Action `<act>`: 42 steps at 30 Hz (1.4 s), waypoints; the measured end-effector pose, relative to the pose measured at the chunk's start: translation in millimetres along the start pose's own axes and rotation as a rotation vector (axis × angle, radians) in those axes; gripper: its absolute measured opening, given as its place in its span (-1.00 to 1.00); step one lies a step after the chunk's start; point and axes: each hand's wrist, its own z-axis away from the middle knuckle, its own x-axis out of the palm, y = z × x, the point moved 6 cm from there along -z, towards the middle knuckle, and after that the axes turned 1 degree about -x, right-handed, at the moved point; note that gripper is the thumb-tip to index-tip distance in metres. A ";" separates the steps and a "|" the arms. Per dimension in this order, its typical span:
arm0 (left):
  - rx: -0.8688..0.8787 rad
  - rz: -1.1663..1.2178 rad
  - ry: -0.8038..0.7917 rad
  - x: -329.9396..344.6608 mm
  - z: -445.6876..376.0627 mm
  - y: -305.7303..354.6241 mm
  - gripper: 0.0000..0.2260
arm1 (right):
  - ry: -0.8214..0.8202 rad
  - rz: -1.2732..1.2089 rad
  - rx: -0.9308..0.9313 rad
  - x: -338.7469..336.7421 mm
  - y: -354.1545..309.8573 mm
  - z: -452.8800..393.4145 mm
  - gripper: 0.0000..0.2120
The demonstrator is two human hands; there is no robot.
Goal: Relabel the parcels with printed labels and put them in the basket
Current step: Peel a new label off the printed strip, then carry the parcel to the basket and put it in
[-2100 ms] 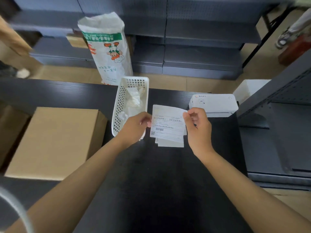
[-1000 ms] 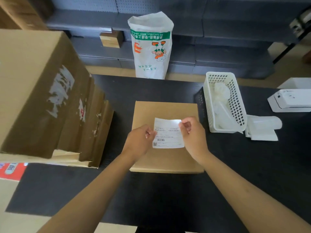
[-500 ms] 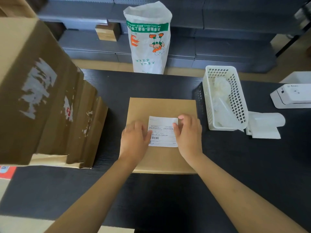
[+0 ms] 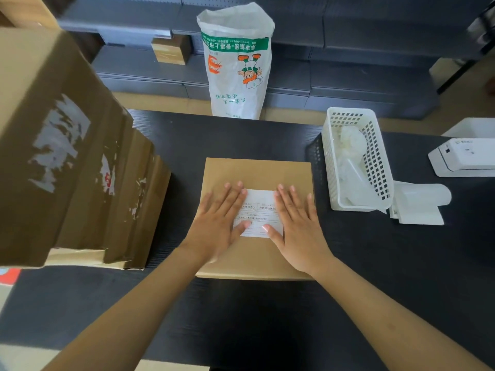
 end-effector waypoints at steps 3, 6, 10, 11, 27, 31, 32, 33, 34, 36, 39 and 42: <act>0.072 -0.014 -0.070 -2.0 4.7 -6.8 -0.26 | -0.014 0.008 -0.042 -1.8 4.3 2.8 -0.25; 0.103 -0.036 -0.091 -1.2 9.6 -14.0 -0.24 | -0.014 0.023 -0.066 -2.9 10.3 12.0 -0.25; 0.099 -0.021 -0.101 0.1 11.6 -14.1 -0.34 | -0.049 0.035 -0.059 1.9 11.9 16.3 -0.27; 0.097 -0.013 -0.096 -0.1 12.1 -13.3 -0.38 | -0.041 0.027 -0.061 1.4 10.3 16.7 -0.29; -0.311 0.642 0.096 -3.2 35.0 -26.8 -0.11 | 0.180 -0.530 0.419 -0.7 24.1 43.7 -0.34; -0.428 1.017 -0.037 8.7 52.8 -35.0 0.15 | 0.128 -0.700 0.442 2.4 21.6 56.6 -0.22; -0.412 1.061 -0.091 13.2 59.9 -35.8 0.22 | 0.109 -0.739 0.431 3.1 20.3 60.5 -0.19; -0.383 1.105 -0.150 17.5 67.3 -35.9 0.28 | 0.089 -0.772 0.415 3.6 18.3 64.6 -0.15; -0.350 1.137 -0.205 21.0 74.3 -35.4 0.35 | 0.065 -0.799 0.398 4.4 15.8 68.8 -0.11; -0.292 1.124 -0.282 26.7 85.6 -34.4 0.41 | 0.011 -0.841 0.366 7.0 10.3 77.2 -0.01; -0.254 1.020 -0.331 32.5 91.5 -33.1 0.42 | -0.094 -0.851 0.333 11.7 5.1 85.1 0.17; -0.256 0.953 -0.285 32.0 88.6 -33.6 0.39 | -0.221 -0.773 0.312 12.8 3.5 84.8 0.34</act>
